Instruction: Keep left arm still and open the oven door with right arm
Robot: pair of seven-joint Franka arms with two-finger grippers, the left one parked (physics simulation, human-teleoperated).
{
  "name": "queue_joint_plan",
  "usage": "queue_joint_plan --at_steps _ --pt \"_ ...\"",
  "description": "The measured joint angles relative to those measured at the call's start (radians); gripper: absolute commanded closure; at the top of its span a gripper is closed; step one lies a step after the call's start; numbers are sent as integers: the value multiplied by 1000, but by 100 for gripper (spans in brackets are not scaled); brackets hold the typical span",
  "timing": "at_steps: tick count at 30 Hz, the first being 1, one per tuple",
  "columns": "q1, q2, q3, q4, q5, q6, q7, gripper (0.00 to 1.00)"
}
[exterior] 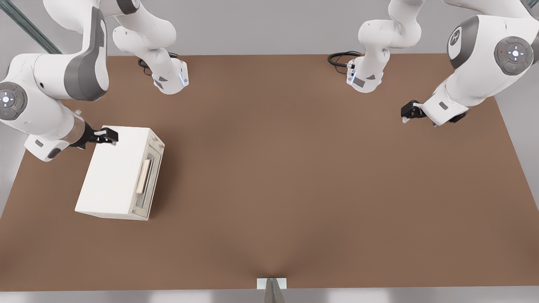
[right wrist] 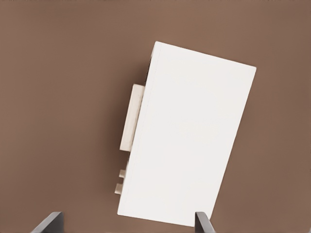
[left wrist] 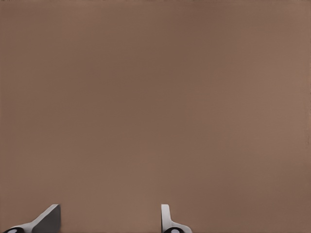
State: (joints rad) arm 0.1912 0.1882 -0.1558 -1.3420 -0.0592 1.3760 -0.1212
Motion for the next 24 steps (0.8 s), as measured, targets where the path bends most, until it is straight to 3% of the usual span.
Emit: queue_joint_plan --at_steps 3,4,5,8,10,15,24 --pt "1 12 1 -15 0 24 12 0" --pt "23 65 -4 3 -7 27 16 36" --pt "90 164 -18 76 -43 22 26 79" --pt "351 436 -67 280 -169 -18 65 79" --pt "414 503 -92 307 -218 -37 95 79" --pt "500 590 -106 282 -371 -80 199 79" --pt "463 611 -156 285 -506 -121 338 79"
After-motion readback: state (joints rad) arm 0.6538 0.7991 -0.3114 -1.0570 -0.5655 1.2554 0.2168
